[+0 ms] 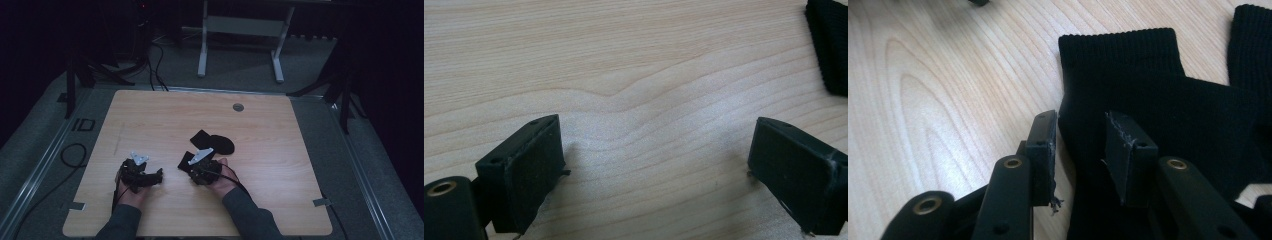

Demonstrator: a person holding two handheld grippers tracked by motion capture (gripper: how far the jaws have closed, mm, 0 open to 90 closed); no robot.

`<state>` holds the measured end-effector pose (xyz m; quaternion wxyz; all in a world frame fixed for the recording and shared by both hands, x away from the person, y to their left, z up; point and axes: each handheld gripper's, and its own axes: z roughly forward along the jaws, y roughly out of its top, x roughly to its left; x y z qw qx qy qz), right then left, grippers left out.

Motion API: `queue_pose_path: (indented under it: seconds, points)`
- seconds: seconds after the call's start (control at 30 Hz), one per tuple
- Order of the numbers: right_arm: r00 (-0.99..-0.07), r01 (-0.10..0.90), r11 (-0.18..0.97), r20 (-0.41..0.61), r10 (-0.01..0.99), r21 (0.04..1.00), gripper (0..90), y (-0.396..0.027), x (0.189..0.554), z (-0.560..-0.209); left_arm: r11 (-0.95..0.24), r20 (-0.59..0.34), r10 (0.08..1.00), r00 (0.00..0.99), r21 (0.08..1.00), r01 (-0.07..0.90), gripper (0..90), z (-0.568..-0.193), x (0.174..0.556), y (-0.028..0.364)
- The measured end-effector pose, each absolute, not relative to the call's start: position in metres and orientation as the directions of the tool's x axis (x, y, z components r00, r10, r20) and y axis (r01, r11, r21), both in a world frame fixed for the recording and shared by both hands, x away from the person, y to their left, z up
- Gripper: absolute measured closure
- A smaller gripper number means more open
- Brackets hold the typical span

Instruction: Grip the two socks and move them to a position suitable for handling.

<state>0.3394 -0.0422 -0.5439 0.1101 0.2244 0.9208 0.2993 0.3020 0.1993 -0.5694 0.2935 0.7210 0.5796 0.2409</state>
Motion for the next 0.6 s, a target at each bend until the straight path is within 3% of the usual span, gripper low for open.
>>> queue_pose_path:
  seconds: [0.23,0.6]
  points:
    - [-0.861,0.382,0.704,-0.048,0.507,0.598,83.9,-0.043,0.344,-0.540,-0.152,0.005,0.978,0.209,0.705,0.693,7.9,-0.570,0.302,0.199]
    - [-0.860,0.374,0.649,-0.014,0.510,0.662,85.8,-0.057,0.337,-0.516,-0.153,0.005,0.978,0.210,0.704,0.694,7.9,-0.569,0.302,0.199]
